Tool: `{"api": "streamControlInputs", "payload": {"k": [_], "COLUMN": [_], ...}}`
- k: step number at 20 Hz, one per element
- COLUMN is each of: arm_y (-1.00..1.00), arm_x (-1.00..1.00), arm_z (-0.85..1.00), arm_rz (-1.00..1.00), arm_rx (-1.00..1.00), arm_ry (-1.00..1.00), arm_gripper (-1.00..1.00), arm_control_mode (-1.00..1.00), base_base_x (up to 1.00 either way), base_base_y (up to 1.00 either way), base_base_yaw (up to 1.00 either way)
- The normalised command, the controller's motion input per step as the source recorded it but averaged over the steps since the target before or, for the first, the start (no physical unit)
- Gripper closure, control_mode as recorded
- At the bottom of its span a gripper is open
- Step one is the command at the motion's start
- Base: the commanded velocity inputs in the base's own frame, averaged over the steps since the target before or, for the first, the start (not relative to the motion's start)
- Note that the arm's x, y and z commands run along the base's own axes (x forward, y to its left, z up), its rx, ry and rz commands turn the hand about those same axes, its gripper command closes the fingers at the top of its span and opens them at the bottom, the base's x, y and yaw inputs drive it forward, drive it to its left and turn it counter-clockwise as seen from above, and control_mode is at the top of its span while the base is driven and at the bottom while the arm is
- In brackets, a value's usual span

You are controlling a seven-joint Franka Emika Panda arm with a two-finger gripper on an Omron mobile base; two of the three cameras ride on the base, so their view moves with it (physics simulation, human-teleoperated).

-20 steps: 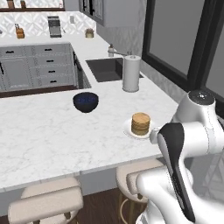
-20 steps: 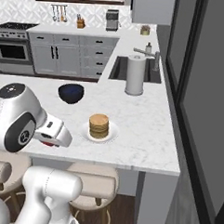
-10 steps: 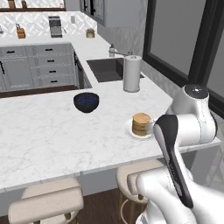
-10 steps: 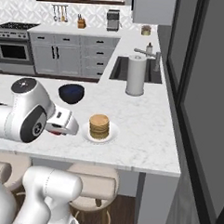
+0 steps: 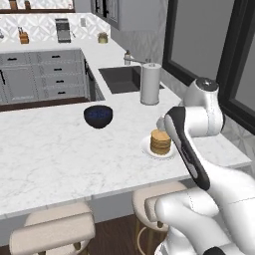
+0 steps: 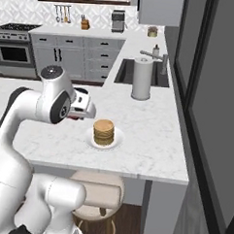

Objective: Take the strawberry from the fridge and place it on top of the pancake, located on the dining counter.

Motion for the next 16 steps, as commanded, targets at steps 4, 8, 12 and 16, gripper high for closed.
{"api": "streamControlInputs", "payload": {"k": [4,8,12,16], "arm_y": [-0.32,-0.43,-0.07,-0.01], "arm_x": [1.00,1.00,0.92,0.94], "arm_z": [-0.13,-0.59,-0.71,-0.35], "arm_rz": [0.00,0.00,0.00,0.00], "arm_rx": [0.00,0.00,0.00,-0.02], "arm_ry": [0.00,0.00,0.00,0.02], "arm_gripper": [1.00,1.00,1.00,1.00], "arm_control_mode": [-1.00,-1.00,-1.00,-1.00], "base_base_x": [0.00,0.00,0.00,0.00], "base_base_y": [0.00,0.00,0.00,0.00], "base_base_yaw": [0.00,0.00,0.00,0.00]}}
